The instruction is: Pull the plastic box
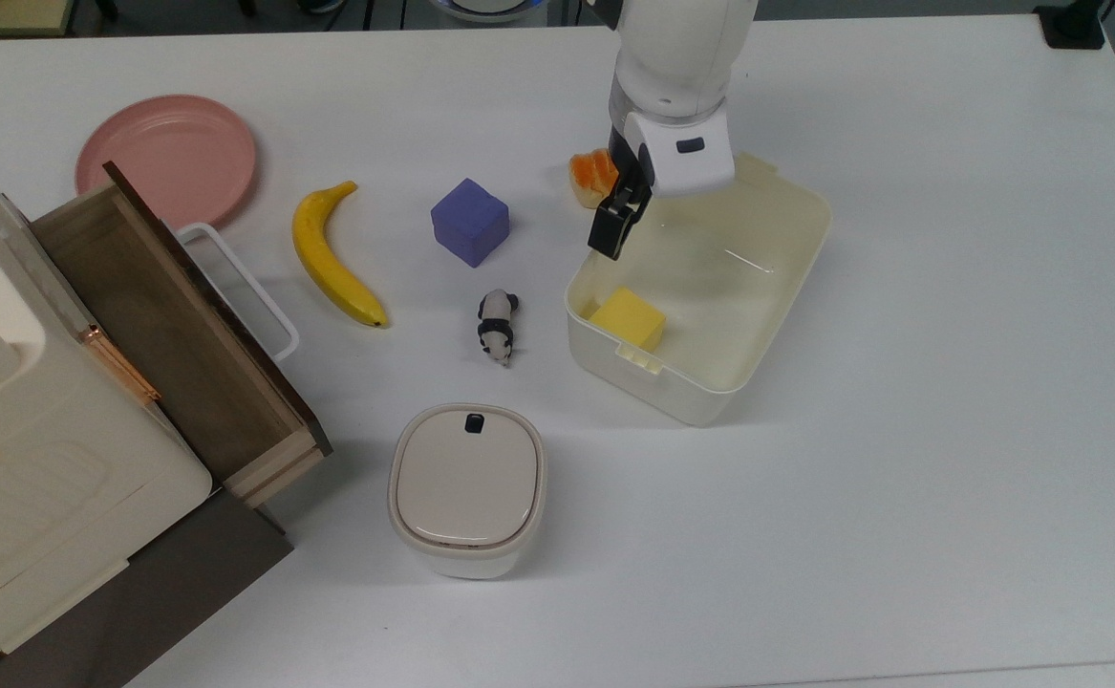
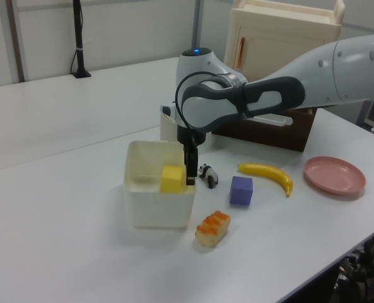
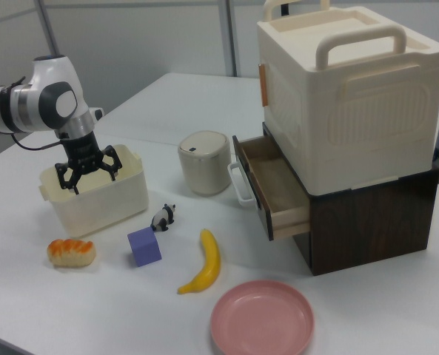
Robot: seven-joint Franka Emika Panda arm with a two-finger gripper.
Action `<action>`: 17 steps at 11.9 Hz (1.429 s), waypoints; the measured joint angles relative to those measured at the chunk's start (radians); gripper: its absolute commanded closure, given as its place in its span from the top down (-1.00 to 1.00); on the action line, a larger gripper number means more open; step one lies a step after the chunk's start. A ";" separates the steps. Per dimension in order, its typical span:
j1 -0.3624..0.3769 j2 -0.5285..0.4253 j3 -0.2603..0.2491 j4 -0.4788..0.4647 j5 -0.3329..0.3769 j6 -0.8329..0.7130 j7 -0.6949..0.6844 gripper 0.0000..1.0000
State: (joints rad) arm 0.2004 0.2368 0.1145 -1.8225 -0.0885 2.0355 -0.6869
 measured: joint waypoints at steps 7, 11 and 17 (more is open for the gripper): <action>0.000 -0.053 -0.020 -0.077 -0.044 -0.001 0.001 1.00; -0.001 -0.075 -0.030 -0.067 -0.047 -0.001 0.062 1.00; -0.014 -0.212 -0.035 0.047 -0.030 -0.251 0.387 1.00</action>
State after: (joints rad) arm 0.1862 0.0245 0.0794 -1.7751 -0.1180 1.7841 -0.2996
